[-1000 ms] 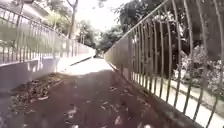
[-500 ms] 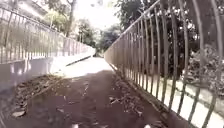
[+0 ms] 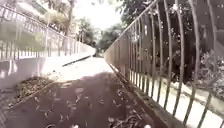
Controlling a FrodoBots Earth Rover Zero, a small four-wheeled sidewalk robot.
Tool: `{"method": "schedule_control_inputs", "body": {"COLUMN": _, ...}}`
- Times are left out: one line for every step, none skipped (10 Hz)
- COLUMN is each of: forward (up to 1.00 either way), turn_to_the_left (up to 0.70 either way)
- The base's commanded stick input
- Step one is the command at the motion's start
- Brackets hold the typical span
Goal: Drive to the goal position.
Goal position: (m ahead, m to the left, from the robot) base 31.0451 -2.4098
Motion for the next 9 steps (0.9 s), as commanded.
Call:
{"method": "schedule_control_inputs", "body": {"forward": 1.0, "turn_to_the_left": 0.0}}
{"method": "schedule_control_inputs", "body": {"forward": 1.0, "turn_to_the_left": 0.0}}
{"method": "schedule_control_inputs", "body": {"forward": 1.0, "turn_to_the_left": 0.0}}
{"method": "schedule_control_inputs", "body": {"forward": 1.0, "turn_to_the_left": 0.0}}
{"method": "schedule_control_inputs", "body": {"forward": 1.0, "turn_to_the_left": 0.0}}
{"method": "schedule_control_inputs", "body": {"forward": 1.0, "turn_to_the_left": 0.0}}
{"method": "schedule_control_inputs", "body": {"forward": 1.0, "turn_to_the_left": 0.0}}
{"method": "schedule_control_inputs", "body": {"forward": 1.0, "turn_to_the_left": 0.13}}
{"method": "schedule_control_inputs", "body": {"forward": 1.0, "turn_to_the_left": 0.37}}
